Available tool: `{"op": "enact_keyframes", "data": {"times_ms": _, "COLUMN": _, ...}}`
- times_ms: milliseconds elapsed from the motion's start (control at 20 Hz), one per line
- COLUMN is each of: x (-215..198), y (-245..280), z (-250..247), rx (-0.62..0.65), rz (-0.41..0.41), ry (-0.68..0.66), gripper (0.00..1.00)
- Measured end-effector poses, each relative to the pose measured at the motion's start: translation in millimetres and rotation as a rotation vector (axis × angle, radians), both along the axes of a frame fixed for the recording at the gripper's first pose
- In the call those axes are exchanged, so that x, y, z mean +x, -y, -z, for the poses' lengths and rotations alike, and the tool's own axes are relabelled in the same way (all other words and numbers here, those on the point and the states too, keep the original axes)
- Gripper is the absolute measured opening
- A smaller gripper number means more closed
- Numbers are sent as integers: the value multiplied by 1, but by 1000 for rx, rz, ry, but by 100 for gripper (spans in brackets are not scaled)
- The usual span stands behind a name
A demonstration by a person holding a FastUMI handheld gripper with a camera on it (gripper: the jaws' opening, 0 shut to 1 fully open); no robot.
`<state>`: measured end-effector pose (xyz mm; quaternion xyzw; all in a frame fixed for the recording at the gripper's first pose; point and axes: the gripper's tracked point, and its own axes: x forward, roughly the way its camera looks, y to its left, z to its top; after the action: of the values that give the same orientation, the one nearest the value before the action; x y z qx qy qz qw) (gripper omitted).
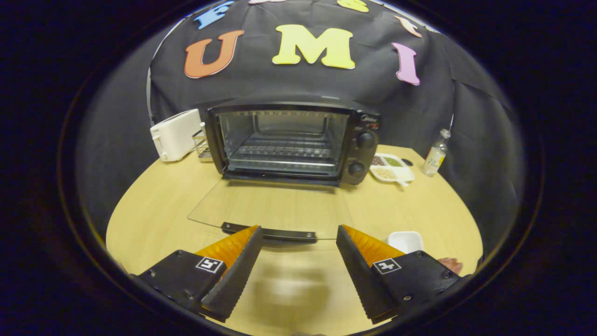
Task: Open the toaster oven, put the food inside, and close the toaster oven door.
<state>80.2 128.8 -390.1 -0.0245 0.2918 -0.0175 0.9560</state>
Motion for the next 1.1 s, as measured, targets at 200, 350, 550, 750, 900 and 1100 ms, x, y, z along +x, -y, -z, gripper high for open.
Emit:
{"op": "enact_keyframes", "data": {"times_ms": 200, "x": -23, "y": 88, "z": -39, "rx": -68, "rz": 19, "ry": 34, "gripper": 100}}
{"op": "enact_keyframes", "data": {"times_ms": 350, "x": -43, "y": 143, "z": -40, "rx": -55, "rz": 35, "ry": 18, "gripper": 100}}
{"op": "enact_keyframes", "data": {"times_ms": 550, "x": -69, "y": 176, "z": -1, "rx": 57, "rz": -41, "ry": -102, "gripper": 100}}
{"op": "enact_keyframes", "data": {"times_ms": 750, "x": -89, "y": 176, "z": 33, "rx": 229, "rz": -158, "ry": -237, "gripper": 91}}
{"op": "enact_keyframes", "data": {"times_ms": 900, "x": -90, "y": 185, "z": 47, "rx": 301, "rz": -199, "ry": -295, "gripper": 68}}
{"op": "enact_keyframes", "data": {"times_ms": 1100, "x": -91, "y": 189, "z": 49, "rx": 455, "rz": -205, "ry": -378, "gripper": 44}}
